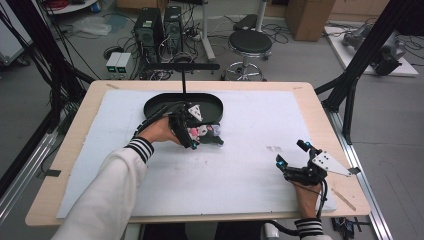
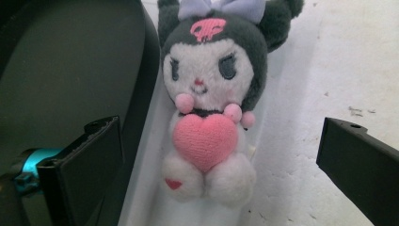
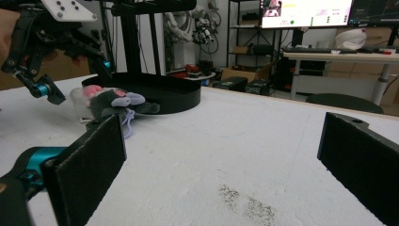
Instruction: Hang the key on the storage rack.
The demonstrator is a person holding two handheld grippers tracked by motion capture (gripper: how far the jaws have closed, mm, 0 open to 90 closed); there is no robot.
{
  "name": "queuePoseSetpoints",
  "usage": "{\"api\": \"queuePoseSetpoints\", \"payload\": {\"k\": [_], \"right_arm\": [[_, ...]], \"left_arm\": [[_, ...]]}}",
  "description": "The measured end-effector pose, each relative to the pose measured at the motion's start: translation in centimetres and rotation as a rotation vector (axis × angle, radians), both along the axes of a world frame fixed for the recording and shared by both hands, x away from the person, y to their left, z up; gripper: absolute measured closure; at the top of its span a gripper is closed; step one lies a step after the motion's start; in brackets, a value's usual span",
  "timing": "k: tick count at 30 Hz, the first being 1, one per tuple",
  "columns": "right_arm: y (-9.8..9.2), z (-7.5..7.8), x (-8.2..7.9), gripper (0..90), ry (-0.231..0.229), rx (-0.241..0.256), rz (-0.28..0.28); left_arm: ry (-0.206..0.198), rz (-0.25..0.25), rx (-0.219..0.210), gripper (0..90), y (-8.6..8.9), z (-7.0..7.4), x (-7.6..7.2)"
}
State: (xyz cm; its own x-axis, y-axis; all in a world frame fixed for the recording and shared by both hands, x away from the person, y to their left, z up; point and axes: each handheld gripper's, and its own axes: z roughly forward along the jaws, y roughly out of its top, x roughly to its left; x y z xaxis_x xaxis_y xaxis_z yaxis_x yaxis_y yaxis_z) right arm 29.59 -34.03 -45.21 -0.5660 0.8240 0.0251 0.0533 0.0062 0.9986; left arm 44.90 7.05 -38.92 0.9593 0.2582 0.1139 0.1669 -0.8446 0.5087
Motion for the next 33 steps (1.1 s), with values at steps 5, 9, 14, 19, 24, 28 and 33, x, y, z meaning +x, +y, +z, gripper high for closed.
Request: {"api": "queuePoseSetpoints", "payload": {"k": [5,9,14,19,24,28,33], "right_arm": [[0.0,0.0,0.0,0.6,0.001,0.002,0.001],[0.0,0.0,0.0,0.6,0.001,0.003,0.002],[0.0,0.0,0.0,0.6,0.003,0.004,0.002],[0.0,0.0,0.0,0.6,0.002,0.004,0.002],[0.0,0.0,0.0,0.6,0.005,0.004,0.003],[0.0,0.0,0.0,0.6,0.005,0.005,0.004],[0.0,0.0,0.0,0.6,0.009,0.008,0.001]], "left_arm": [[0.017,-0.005,0.022,5.5,-0.3,-0.5,0.2],[0.020,-0.007,0.027,9.3,-0.5,-0.8,0.2],[0.023,0.003,0.050,9.6,-0.5,-1.1,0.4],[0.025,0.006,0.072,12.7,-0.9,-1.6,0.4],[0.027,0.007,0.090,13.9,-1.0,-1.9,0.6],[0.013,0.017,0.103,18.0,-1.1,-2.1,0.7],[0.001,0.018,0.104,26.6,-1.3,-2.0,0.7]]}}
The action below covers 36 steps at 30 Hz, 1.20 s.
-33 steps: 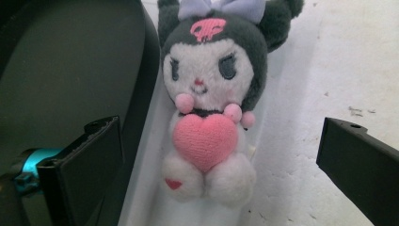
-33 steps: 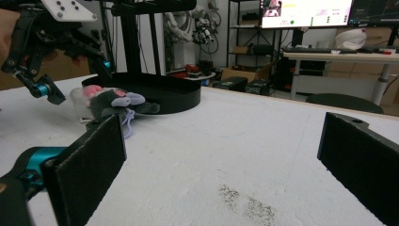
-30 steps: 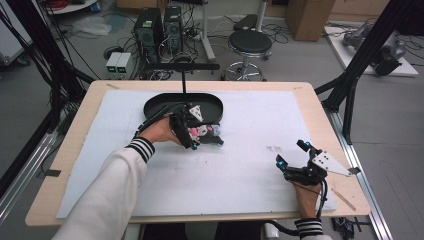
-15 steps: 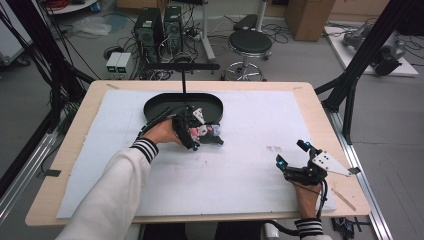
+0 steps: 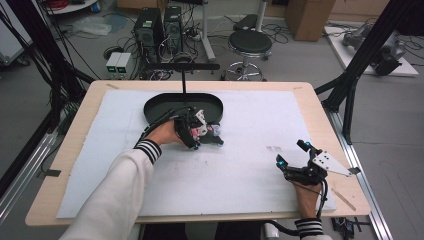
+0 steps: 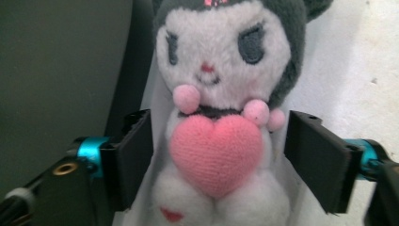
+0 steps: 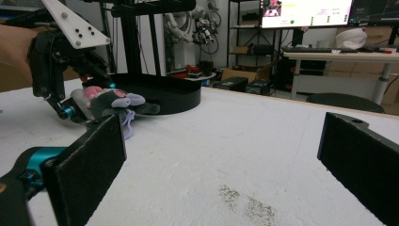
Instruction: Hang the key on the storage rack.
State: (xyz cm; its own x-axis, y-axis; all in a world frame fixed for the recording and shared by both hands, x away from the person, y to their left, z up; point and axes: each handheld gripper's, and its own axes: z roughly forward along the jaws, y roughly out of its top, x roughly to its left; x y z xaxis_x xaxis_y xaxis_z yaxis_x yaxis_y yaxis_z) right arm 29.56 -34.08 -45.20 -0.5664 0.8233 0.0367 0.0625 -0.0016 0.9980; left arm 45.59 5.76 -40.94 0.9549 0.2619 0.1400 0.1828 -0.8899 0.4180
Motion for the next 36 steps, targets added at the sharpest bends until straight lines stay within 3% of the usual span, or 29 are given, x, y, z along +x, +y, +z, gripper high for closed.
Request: {"api": "queuePoseSetpoints", "payload": {"k": [7,11,16,20,27,30,36], "right_arm": [[0.0,0.0,0.0,0.6,0.000,0.004,0.003],[0.0,0.0,0.0,0.6,0.000,0.004,0.003],[0.0,0.0,0.0,0.6,-0.005,0.001,0.002],[0.0,0.0,0.0,0.6,-0.001,0.001,0.002],[0.0,0.0,0.0,0.6,-0.003,-0.002,0.002],[0.0,0.0,0.0,0.6,-0.001,0.000,0.002],[0.0,0.0,0.0,0.6,-0.003,-0.004,0.003]], "left_arm": [[0.026,0.018,0.003,37.4,-0.1,-0.1,0.0],[0.025,0.029,-0.002,48.2,-0.1,0.1,0.0],[-0.006,0.016,0.026,53.9,-0.3,0.3,-0.5],[0.012,0.029,0.013,54.6,0.0,0.7,-0.5],[0.011,0.118,-0.063,54.7,1.8,2.9,-0.6],[0.026,0.176,-0.134,54.8,3.1,3.8,-0.7],[0.019,0.263,-0.214,54.7,5.6,5.3,-0.8]]}}
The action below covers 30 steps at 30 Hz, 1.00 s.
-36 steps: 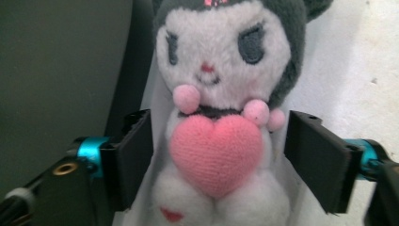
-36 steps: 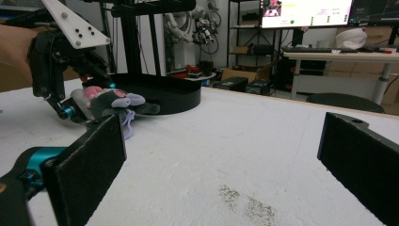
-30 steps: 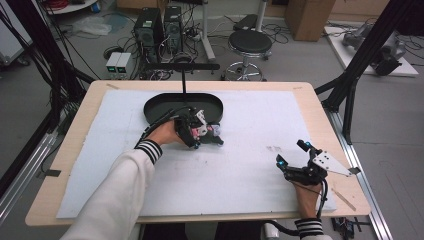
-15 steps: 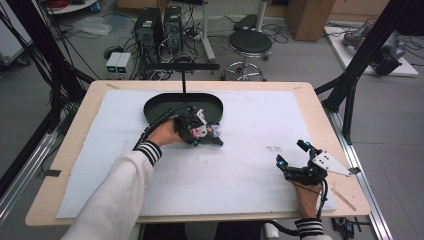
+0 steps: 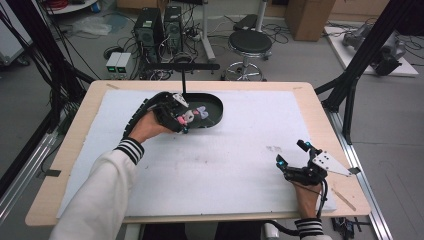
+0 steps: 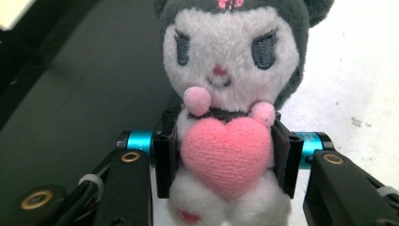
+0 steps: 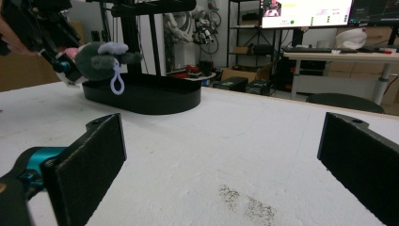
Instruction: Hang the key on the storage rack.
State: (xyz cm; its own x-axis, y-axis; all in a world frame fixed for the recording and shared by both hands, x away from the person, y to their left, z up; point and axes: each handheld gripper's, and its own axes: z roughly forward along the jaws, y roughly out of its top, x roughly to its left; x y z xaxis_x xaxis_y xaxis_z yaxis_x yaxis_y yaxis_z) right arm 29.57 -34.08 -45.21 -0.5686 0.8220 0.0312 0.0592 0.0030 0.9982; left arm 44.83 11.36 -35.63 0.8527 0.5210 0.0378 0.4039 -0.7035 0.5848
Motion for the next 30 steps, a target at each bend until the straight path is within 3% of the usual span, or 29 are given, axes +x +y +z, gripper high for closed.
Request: {"api": "queuePoseSetpoints", "payload": {"k": [11,16,22,27,30], "right_arm": [[0.0,0.0,0.0,0.6,-0.004,0.001,-0.002],[0.0,0.0,0.0,0.6,-0.004,0.000,0.000],[0.0,0.0,0.0,0.6,-0.005,0.000,-0.001],[0.0,0.0,0.0,0.6,-0.006,-0.001,-0.002],[0.0,0.0,0.0,0.6,-0.006,0.000,-0.002]], "left_arm": [[-0.064,0.127,-0.070,54.8,3.5,1.9,-0.1],[-0.098,0.195,-0.121,54.7,5.2,2.9,-0.3],[-0.132,0.291,-0.158,54.7,7.2,3.8,-0.4],[-0.166,0.405,-0.193,54.8,8.9,4.5,-0.4],[-0.174,0.441,-0.203,54.8,9.7,4.7,-0.5]]}}
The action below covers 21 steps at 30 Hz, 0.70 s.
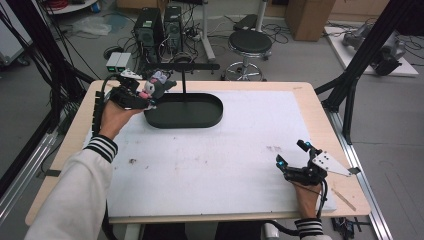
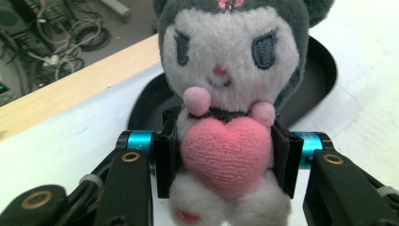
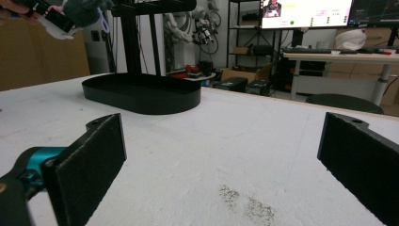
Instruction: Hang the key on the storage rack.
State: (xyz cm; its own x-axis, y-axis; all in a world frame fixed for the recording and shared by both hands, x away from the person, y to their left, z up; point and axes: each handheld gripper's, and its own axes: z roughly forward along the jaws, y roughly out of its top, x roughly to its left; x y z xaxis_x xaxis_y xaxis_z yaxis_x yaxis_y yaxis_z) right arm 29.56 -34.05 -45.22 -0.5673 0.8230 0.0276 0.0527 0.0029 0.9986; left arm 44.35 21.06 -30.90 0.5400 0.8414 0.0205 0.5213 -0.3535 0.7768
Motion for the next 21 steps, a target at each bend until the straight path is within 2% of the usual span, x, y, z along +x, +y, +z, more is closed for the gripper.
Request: {"api": "queuePoseSetpoints", "payload": {"k": [12,16,21], "right_arm": [[0.0,0.0,0.0,0.6,0.000,0.000,-0.001],[0.0,0.0,0.0,0.6,0.000,-0.001,0.000],[0.0,0.0,0.0,0.6,0.000,0.001,0.000]], "left_arm": [[-0.026,0.079,-0.027,55.0,1.5,0.9,0.1],[-0.034,0.111,-0.016,55.0,2.0,1.4,0.2],[-0.043,0.136,-0.033,55.0,2.3,1.9,0.4]]}}
